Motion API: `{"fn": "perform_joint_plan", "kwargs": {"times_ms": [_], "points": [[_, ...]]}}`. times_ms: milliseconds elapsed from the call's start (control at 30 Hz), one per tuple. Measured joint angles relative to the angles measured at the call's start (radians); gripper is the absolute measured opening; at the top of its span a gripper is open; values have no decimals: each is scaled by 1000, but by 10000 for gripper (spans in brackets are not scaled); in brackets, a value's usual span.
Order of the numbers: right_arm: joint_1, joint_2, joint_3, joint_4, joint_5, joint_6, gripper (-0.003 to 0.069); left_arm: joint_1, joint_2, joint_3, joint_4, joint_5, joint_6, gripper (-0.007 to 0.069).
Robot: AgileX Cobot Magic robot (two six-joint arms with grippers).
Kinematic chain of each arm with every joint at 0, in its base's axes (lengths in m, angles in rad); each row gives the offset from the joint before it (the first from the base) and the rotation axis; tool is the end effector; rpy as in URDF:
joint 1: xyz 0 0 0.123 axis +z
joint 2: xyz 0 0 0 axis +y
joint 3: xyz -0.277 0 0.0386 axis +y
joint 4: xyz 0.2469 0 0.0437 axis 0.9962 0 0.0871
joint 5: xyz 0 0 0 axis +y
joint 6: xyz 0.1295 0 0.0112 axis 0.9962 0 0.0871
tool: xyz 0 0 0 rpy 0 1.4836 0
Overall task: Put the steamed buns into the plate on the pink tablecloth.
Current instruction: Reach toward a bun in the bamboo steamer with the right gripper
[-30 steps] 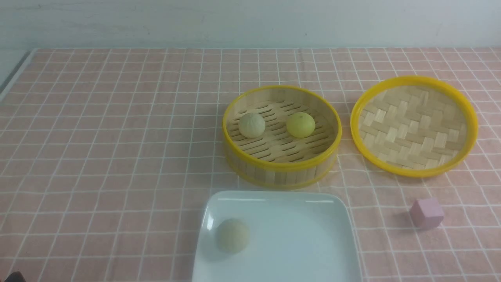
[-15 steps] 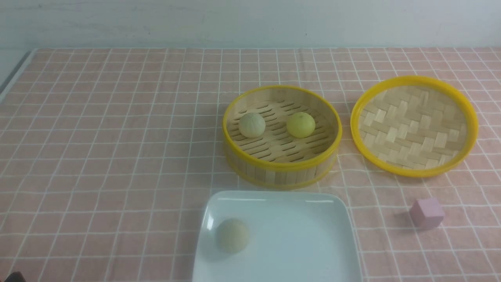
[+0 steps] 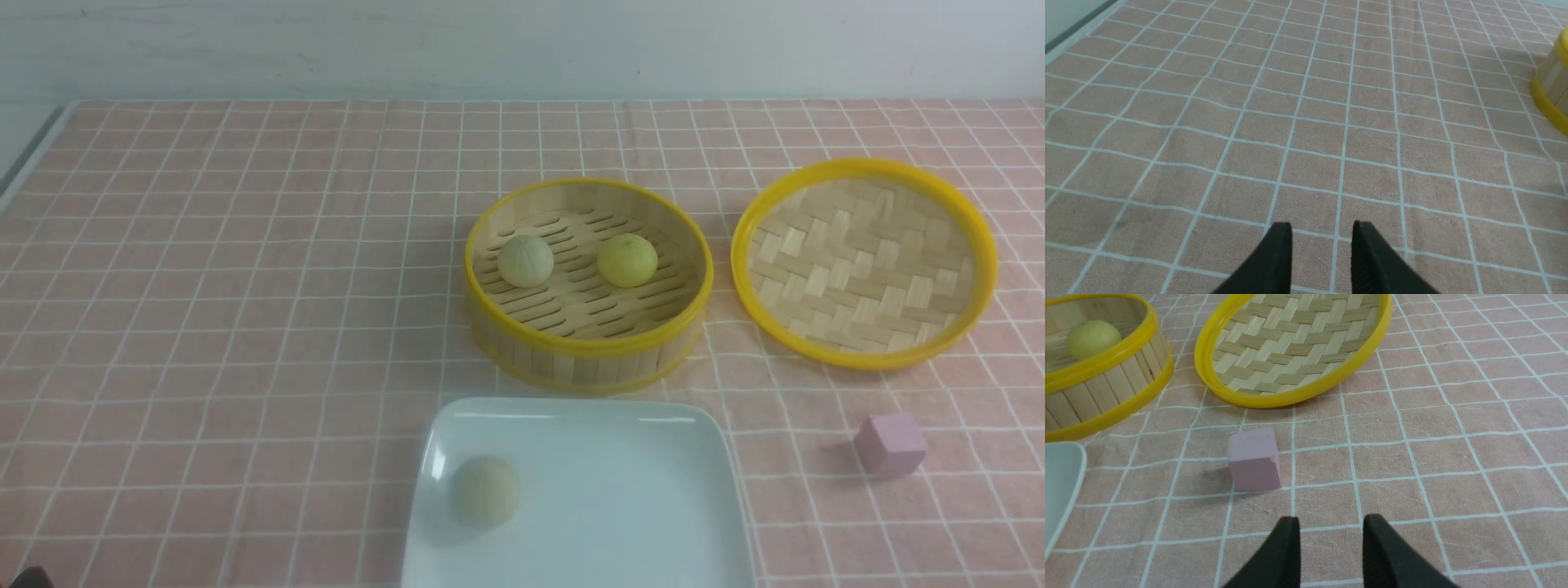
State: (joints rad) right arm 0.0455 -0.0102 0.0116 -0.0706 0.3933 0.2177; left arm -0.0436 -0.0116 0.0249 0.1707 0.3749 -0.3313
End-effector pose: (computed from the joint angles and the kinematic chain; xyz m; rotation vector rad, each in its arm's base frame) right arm 0.0935 0.0007 0.1628 0.1190 1.8750 0.1107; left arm 0.0943 0.0040 0.1608 -0.1629 1.8601 -0.0911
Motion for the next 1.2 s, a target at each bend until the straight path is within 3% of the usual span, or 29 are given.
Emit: {"fn": "perform_joint_plan", "kwargs": {"times_ms": [467, 633, 700, 833, 1033, 1167, 1200], "points": [[0, 0, 0, 6, 0, 1, 239, 0, 0, 0, -4, 0, -8, 240], [0, 0, 4, 291, -18, 203, 239, 0, 0, 0, -317, -5, -247, 240], [0, 0, 7, 472, -22, 306, 239, 0, 0, 1, -493, -3, -395, 240], [0, 0, 10, 592, -22, 356, 239, 0, 0, 1, -621, 1, -502, 240], [0, 0, 11, 620, -22, 328, 239, 0, 0, 1, -661, 1, -511, 234], [0, 0, -21, 624, -6, 280, 204, 0, 0, -37, -677, 23, -407, 185], [0, 0, -64, 610, -4, 247, 172, 0, 0, -92, -678, 26, -329, 146]]}}
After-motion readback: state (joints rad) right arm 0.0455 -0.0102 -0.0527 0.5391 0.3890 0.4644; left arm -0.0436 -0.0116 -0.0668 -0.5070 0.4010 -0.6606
